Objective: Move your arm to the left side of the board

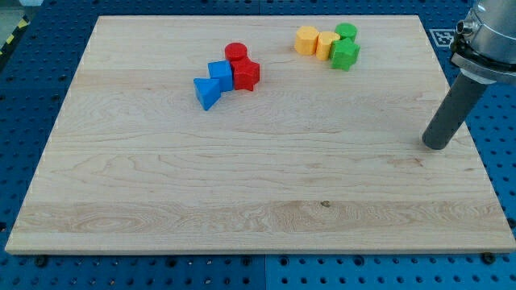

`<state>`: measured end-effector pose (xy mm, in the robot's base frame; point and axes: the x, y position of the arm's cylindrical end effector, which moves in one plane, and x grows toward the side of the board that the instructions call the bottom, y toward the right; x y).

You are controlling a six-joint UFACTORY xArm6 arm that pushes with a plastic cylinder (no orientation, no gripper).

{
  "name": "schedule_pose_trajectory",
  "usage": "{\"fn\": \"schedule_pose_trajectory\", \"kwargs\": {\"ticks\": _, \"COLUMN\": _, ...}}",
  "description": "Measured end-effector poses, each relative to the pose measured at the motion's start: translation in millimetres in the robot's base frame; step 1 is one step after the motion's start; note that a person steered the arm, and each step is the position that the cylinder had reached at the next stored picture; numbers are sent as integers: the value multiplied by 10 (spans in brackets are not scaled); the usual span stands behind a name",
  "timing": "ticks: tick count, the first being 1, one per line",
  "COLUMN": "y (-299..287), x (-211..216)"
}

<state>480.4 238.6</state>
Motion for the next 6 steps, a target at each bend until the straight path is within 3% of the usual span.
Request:
{"fn": "schedule_pose_trajectory", "kwargs": {"ticks": 2, "y": 72, "x": -9}}
{"fn": "schedule_pose_trajectory", "kwargs": {"ticks": 3, "y": -178, "x": -9}}
{"fn": "schedule_pose_trajectory", "kwargs": {"ticks": 5, "y": -1385, "x": 225}}
{"fn": "schedule_pose_trajectory", "kwargs": {"ticks": 6, "y": -1477, "x": 227}}
